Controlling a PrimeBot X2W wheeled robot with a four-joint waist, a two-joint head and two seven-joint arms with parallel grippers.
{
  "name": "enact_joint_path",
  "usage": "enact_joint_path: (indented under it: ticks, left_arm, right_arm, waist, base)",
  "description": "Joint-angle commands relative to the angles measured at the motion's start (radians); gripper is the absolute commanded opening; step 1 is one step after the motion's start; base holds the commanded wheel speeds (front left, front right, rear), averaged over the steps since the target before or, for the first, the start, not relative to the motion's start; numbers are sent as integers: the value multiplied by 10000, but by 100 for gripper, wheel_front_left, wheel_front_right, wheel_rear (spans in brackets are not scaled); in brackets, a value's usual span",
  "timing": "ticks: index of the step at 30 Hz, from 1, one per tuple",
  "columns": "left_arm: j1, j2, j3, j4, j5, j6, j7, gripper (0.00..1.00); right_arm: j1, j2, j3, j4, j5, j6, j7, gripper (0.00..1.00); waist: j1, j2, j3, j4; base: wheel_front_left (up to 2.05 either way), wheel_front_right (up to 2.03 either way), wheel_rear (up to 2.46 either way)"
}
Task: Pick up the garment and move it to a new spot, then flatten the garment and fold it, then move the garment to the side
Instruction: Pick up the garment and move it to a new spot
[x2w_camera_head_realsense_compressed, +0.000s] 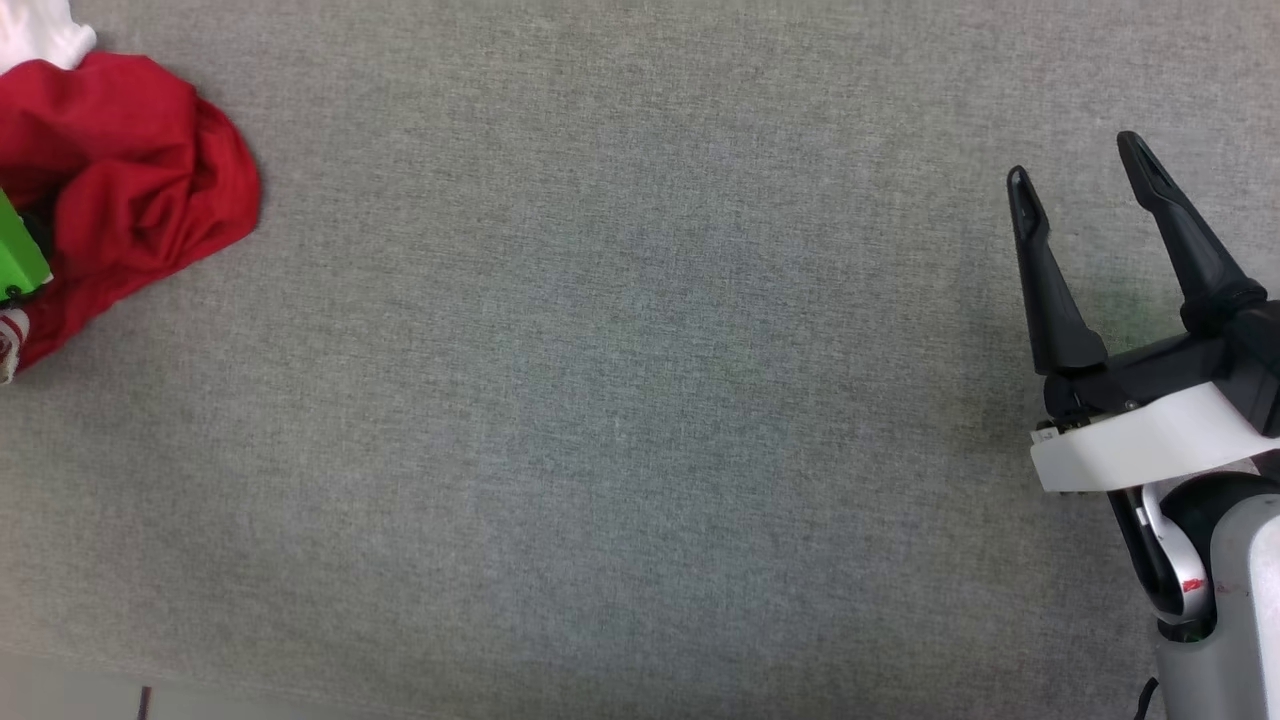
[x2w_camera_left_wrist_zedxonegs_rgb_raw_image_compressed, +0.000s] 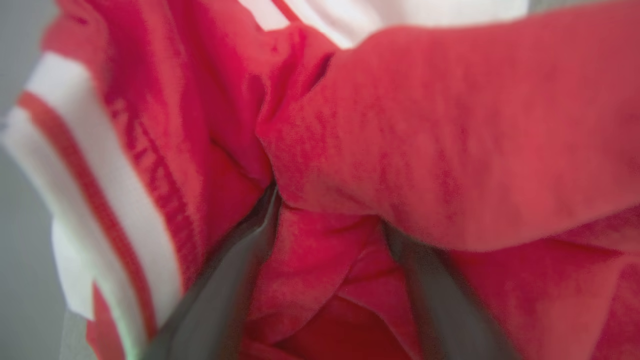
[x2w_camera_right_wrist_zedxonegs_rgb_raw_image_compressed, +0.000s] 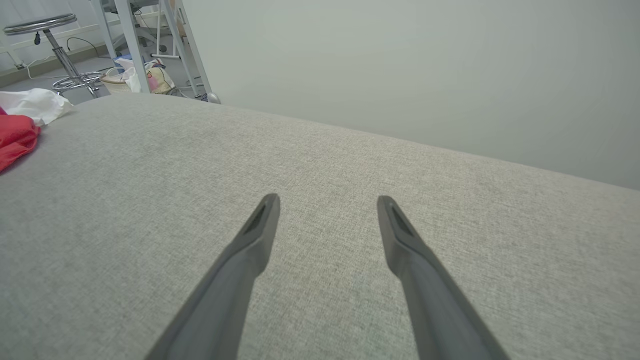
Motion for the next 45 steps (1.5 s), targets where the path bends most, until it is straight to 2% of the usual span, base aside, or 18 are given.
enact_joint_path:
  ticks: [1,2,5,11,18,24,27,33,41,45]
  left_arm:
    - [301,-507,-240,535,-79,3,303,100]
    - [296,-560,-299,668,-78,3,350,0]
    - [271,-611,-432,907,-56,3,318,0]
    - [35,-262,-638,1158,312,2,-737,0]
    - [-627,194,-863,1101,1165,73,-3474,0]
    - [-1040,58,-1250,1084,1899,196,-5619,0]
    - [-1152,-312,-1341,988,2004,232,-6408,0]
    - [-672,-1471,-1743,459,2065,260,-6881,0]
    - [965,-2965,-2811,-977,2156,190,-6380,0]
    - [1848,-3376,-3428,-1940,2201,146,-5901,0]
  right_arm:
    - [-130,-29,-5,-72,14,-7,37,100]
    - [-151,-18,21,-68,32,-7,42,100]
    - [-218,-9,88,-6,45,-7,26,100]
    - [-206,104,178,299,120,-7,-138,100]
    - [40,409,151,876,261,-7,-511,100]
    - [449,760,28,1441,390,-7,-849,100]
    - [674,884,-54,1694,408,-7,-968,100]
    - [1142,1052,-343,1997,378,-7,-1153,100]
    - [1851,1187,-1013,1935,309,-7,-1075,100]
    - [2126,1212,-1530,1786,302,-7,-1000,100]
  waist:
    - [1,-2,270,-156]
    - [1,-2,258,-139]
    - [1,-2,147,-90]
    - [1,-2,-436,-30]
    - [1,-2,-1586,86]
    - [1,-2,-2852,149]
    - [1,-2,-3423,140]
    - [1,-2,-4302,-19]
    - [1,-2,-4856,-636]
    - [1,-2,-5000,-1162]
  base:
    - [0,0,0]
    - [0,0,0]
    - [0,0,0]
    - [0,0,0]
    - [0,0,0]
    - [0,0,0]
    - [0,0,0]
    - [0,0,0]
    - [0,0,0]
    - [0,0,0]
